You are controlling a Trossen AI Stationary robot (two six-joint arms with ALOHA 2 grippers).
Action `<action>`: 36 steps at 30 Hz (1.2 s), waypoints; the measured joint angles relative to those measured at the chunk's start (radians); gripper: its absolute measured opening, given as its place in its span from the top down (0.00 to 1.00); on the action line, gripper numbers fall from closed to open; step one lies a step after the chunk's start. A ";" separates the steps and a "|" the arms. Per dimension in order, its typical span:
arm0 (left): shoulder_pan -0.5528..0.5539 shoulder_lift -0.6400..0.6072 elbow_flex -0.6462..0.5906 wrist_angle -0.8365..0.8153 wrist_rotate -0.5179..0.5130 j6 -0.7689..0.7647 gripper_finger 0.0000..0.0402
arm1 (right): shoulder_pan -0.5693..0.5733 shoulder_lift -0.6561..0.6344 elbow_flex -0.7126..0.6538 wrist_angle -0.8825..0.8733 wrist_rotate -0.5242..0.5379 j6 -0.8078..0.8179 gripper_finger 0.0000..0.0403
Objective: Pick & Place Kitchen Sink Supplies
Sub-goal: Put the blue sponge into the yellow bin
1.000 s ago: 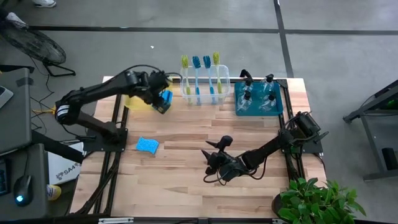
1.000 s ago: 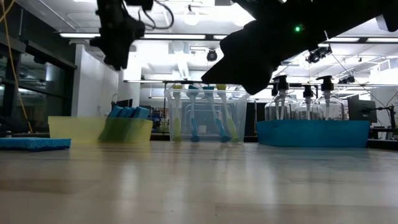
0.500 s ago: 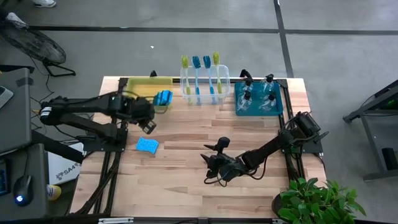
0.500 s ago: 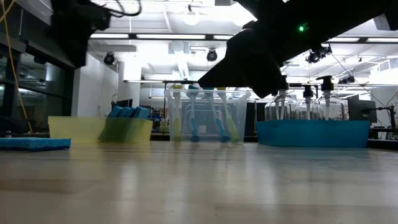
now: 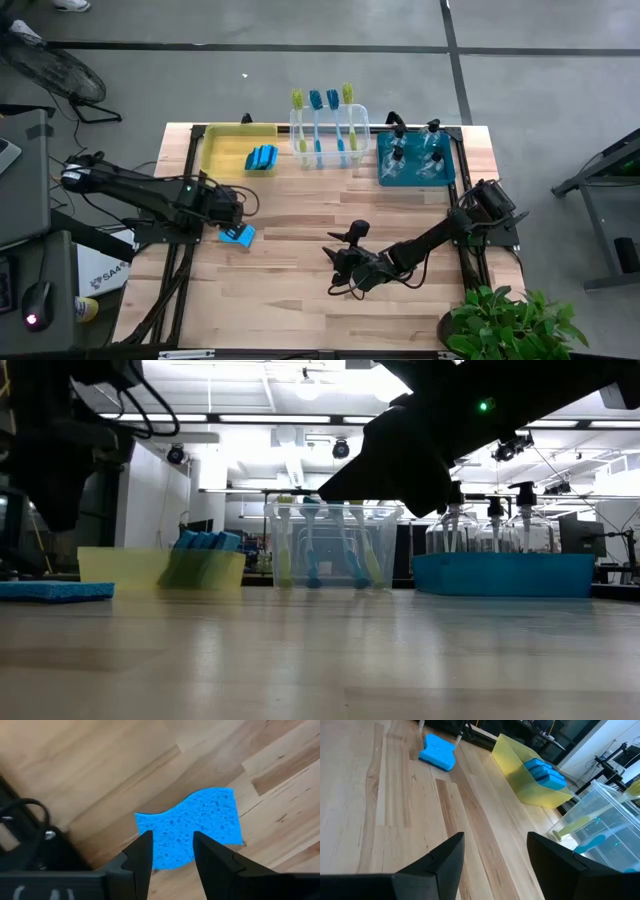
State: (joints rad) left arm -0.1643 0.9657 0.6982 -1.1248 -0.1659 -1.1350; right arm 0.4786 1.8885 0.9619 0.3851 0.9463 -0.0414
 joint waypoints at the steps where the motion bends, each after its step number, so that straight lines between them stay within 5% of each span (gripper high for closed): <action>1: -0.007 0.000 -0.016 0.020 0.001 -0.011 0.66 | 0.000 0.000 0.000 0.000 0.000 0.000 0.48; 23: -0.066 0.027 -0.088 0.089 -0.009 -0.196 0.66 | 0.000 0.000 0.000 0.000 -0.040 0.043 0.48; 36: -0.066 0.185 -0.087 0.290 0.166 0.203 0.66 | 0.000 0.000 0.000 -0.008 -0.040 0.043 0.48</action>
State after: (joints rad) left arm -0.2298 1.1506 0.6109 -0.8350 -0.0002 -0.9318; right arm 0.4786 1.8885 0.9617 0.3775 0.9058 0.0013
